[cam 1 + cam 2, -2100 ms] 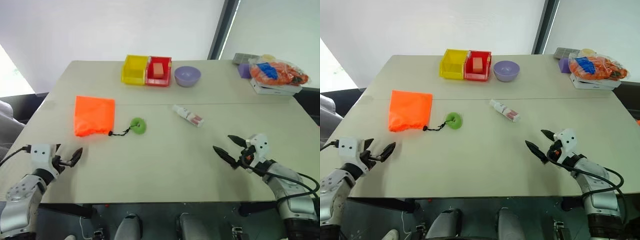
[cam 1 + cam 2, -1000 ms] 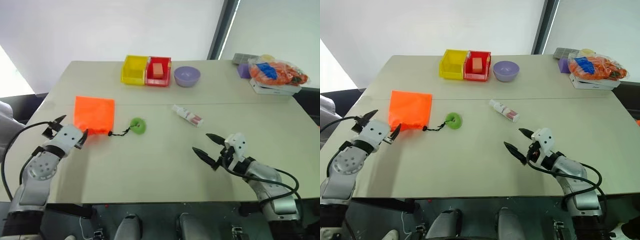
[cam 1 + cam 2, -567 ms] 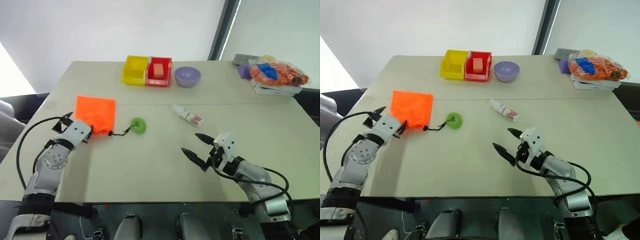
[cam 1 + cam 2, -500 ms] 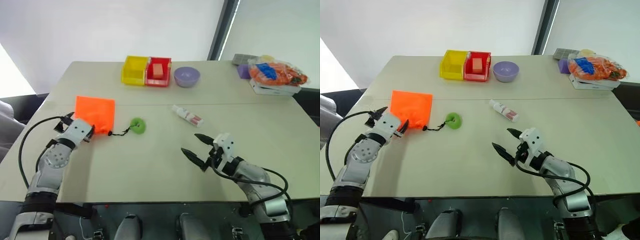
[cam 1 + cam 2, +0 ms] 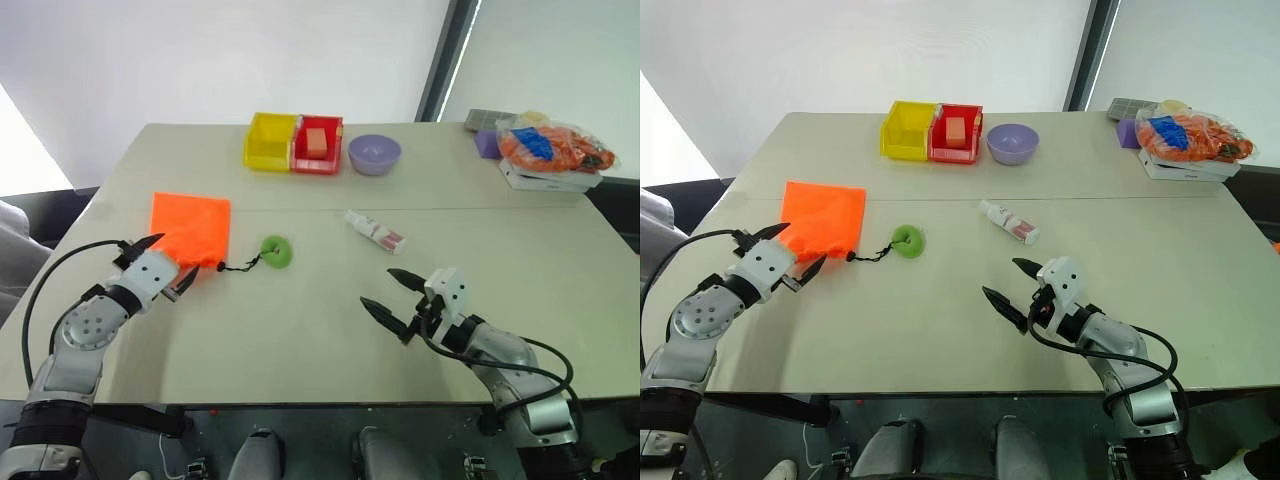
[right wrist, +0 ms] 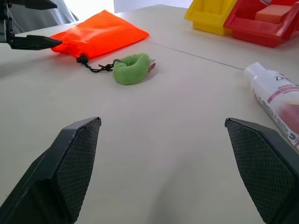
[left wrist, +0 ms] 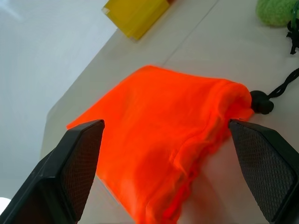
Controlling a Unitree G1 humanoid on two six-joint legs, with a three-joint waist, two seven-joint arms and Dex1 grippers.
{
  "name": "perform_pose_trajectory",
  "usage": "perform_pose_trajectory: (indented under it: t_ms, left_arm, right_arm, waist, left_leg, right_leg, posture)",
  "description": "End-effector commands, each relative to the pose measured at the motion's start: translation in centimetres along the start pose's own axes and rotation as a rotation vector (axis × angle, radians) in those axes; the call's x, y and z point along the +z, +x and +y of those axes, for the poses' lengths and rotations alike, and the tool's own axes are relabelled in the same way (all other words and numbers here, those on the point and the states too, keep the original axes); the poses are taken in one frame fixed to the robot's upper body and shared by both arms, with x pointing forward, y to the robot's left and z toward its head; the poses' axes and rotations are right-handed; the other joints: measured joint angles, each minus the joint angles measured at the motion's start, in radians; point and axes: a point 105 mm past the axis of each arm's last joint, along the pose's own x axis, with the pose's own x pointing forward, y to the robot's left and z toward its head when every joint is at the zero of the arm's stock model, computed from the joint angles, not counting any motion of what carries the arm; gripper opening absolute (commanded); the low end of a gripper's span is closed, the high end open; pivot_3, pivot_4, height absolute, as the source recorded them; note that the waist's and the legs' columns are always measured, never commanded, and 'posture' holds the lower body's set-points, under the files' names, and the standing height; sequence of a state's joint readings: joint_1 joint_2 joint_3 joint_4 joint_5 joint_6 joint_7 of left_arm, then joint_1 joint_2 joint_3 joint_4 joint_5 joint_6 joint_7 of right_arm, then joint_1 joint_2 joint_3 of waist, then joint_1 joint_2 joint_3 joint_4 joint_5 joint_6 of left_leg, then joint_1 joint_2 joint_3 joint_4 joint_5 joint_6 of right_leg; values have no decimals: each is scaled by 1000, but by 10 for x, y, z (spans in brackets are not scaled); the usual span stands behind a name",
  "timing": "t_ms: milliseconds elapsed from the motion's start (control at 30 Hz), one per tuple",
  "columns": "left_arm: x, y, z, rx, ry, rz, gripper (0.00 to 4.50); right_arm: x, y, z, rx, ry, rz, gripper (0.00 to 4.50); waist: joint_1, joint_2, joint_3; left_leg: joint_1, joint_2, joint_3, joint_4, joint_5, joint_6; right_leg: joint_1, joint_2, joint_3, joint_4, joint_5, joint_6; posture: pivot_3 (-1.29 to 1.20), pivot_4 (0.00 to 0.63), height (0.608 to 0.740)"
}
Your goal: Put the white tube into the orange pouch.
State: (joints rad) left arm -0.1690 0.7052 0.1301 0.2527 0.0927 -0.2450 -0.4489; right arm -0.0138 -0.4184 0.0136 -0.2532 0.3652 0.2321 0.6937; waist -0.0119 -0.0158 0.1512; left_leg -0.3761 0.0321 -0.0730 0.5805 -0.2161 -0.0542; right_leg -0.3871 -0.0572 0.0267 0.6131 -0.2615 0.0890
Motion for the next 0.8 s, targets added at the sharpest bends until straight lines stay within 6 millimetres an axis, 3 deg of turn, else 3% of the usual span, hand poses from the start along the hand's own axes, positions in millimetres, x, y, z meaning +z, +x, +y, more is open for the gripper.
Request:
perform_pose_trajectory:
  t_ms: [33,400,667,767,800]
  left_arm:
    - [-1,2,12,36,57,22,4500]
    - [-5,15,34,142,-41,41,4500]
    - [-17,22,25,73,26,108,4500]
    - [-15,27,28,100,4,101,3693]
    - [-13,28,29,106,-2,92,3176]
  right_arm:
    - [11,4,3,15,-28,-46,4414]
    - [18,11,13,30,-16,-66,4414]
    - [21,10,10,13,-13,-81,4414]
    - [24,11,8,7,-5,-98,4500]
    - [24,11,8,6,-7,-98,4500]
  waist:
    - [-1,0,0]
    - [-1,0,0]
    - [-1,0,0]
    - [-1,-1,0]
    - [-1,-1,0]
  left_leg:
    - [0,0,0,0,0,0]
    - [0,0,0,0,0,0]
    - [0,0,0,0,0,0]
    - [0,0,0,0,0,0]
    - [0,0,0,0,0,0]
  right_leg:
    - [0,0,0,0,0,0]
    - [0,1,0,0,0,0]
    - [0,1,0,0,0,1]
    - [0,1,0,0,0,1]
    - [0,1,0,0,0,1]
  posture:
    - [0,150,740]
    - [0,150,740]
    - [0,150,740]
    - [0,150,740]
    - [0,150,740]
